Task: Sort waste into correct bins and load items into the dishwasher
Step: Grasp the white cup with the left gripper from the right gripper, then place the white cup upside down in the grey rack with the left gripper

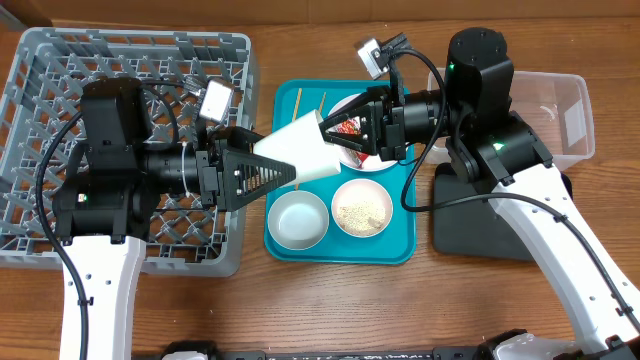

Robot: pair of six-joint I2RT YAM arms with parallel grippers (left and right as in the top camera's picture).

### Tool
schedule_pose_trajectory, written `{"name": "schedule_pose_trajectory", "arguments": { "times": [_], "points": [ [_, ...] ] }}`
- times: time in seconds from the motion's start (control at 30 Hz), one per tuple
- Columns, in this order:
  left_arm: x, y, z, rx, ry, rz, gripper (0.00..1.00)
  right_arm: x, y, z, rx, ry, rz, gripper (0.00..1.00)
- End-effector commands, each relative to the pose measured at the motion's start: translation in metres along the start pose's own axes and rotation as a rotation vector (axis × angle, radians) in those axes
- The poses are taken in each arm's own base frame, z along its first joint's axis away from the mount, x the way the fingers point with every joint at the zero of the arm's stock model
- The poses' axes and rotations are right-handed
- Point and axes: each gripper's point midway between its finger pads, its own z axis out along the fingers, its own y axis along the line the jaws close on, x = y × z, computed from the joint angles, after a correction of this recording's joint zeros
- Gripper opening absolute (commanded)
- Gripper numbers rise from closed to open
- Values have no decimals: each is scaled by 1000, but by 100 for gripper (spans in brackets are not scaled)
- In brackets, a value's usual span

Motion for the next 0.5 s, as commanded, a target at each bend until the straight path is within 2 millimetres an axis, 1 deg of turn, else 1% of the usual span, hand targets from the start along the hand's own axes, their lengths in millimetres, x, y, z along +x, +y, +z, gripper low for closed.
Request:
{"name": "schedule_pose_trajectory", "arguments": {
  "times": [0.0,0.1,0.3,0.33,0.37,0.4,0.43,0.47],
  "points": [
    [-1,-6,1,15,6,16,86,0,9,-1,-38,18,-12,4],
    [-1,-5,1,13,6,16,83,1,9,-1,-39,20,-9,4],
    [-2,-5,1,12,5,24,69,2,11,-1,-50,27,-9,4],
    [-2,-5,1,12,5,27,66,2,12,-1,-54,29,-9,8],
    [-3,-5,1,13,4,31,64,3,13,-1,-60,33,-10,17],
    [-3,-6,1,13,4,36,63,4,14,-1,-69,38,-10,30],
    [-3,-6,1,13,4,41,62,4,16,-2,-77,42,-12,47],
    [-4,-6,1,15,4,46,61,5,18,-2,-84,46,-15,59]
  ]
}}
